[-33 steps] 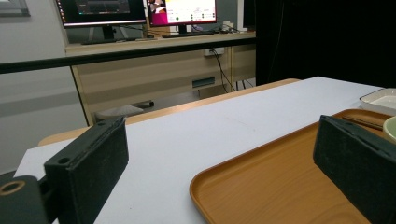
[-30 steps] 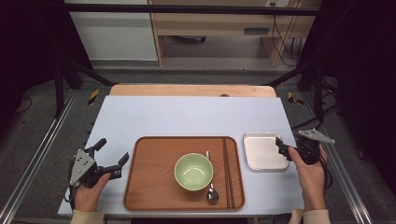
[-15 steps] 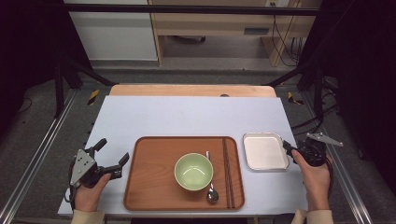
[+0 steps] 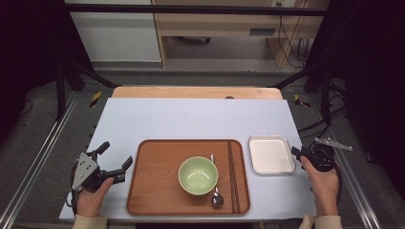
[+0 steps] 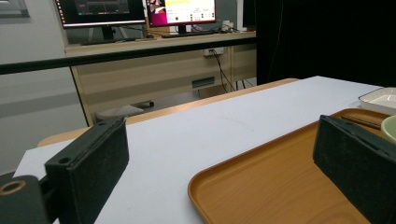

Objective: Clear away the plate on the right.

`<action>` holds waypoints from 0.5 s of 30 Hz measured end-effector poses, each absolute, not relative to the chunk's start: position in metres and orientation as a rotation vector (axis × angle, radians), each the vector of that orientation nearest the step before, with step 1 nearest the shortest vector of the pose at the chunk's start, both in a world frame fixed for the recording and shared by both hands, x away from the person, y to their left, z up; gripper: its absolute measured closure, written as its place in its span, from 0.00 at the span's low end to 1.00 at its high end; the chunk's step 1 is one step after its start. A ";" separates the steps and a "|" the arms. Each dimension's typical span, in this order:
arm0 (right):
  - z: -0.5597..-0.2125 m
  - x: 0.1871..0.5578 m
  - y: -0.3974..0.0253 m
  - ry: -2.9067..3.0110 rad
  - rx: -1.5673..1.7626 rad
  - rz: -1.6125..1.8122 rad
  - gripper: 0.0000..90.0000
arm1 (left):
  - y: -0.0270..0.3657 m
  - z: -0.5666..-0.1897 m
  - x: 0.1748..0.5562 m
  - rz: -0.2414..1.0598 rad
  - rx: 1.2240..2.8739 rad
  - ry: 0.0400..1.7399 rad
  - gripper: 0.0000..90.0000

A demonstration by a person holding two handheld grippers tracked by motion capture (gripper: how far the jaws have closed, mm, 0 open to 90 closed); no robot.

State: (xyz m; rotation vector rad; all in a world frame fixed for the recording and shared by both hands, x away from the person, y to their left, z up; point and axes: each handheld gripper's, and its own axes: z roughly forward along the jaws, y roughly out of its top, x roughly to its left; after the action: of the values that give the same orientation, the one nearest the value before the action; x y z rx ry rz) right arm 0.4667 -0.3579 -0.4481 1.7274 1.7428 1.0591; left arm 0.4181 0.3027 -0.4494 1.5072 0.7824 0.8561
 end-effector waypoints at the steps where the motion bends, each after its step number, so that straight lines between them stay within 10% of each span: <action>1: -0.449 0.467 -0.359 1.742 1.743 1.059 0.62 | 0.303 -0.450 0.418 0.855 1.509 0.783 0.04; 15: -0.457 0.470 -0.366 1.750 1.847 1.068 0.72 | 0.302 -0.451 0.419 0.833 1.500 0.791 0.04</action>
State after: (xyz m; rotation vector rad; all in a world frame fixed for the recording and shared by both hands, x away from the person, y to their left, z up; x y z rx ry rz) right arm 0.4700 -0.3655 -0.4571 1.8470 1.7505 1.0677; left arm 0.4194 0.3020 -0.4513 1.4997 0.7915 0.8334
